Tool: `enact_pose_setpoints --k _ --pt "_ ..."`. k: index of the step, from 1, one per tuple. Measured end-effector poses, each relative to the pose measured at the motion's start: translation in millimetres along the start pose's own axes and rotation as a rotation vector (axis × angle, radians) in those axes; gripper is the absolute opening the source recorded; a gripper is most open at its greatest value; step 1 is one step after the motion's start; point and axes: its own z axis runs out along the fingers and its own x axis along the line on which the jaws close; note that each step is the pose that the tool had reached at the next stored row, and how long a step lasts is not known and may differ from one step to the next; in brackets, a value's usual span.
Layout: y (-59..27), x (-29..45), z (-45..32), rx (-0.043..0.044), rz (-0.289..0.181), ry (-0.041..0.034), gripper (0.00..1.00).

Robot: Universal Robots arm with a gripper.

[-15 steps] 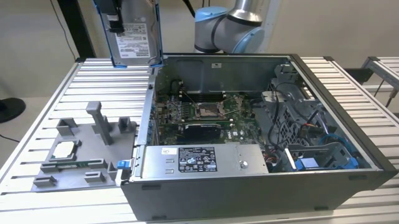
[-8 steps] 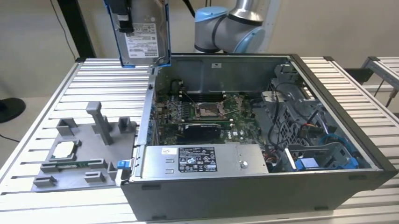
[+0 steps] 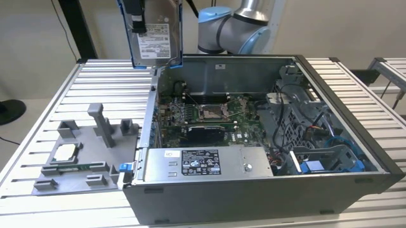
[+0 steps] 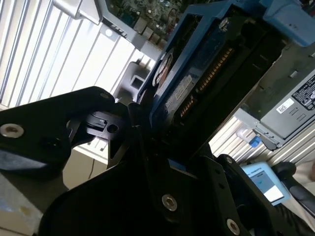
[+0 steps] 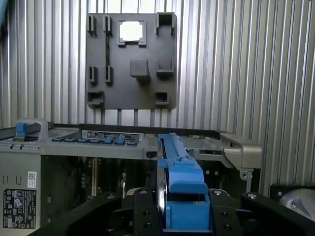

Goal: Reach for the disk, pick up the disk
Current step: 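Pick up the disk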

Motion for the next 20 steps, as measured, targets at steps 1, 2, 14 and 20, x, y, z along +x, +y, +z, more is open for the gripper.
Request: enact_pose_setpoints --k 1,2,14,20 --pt "-2.5 0.0 0.0 0.0 0.0 0.0 0.0" --pt "-4.7 0.1 0.0 0.0 0.0 0.0 0.0" --pt "-32.3 0.7 -0.2 -0.0001 0.0 0.0 0.0" --pt "-45.6 1.0 -0.3 0.0 0.0 0.0 0.0"
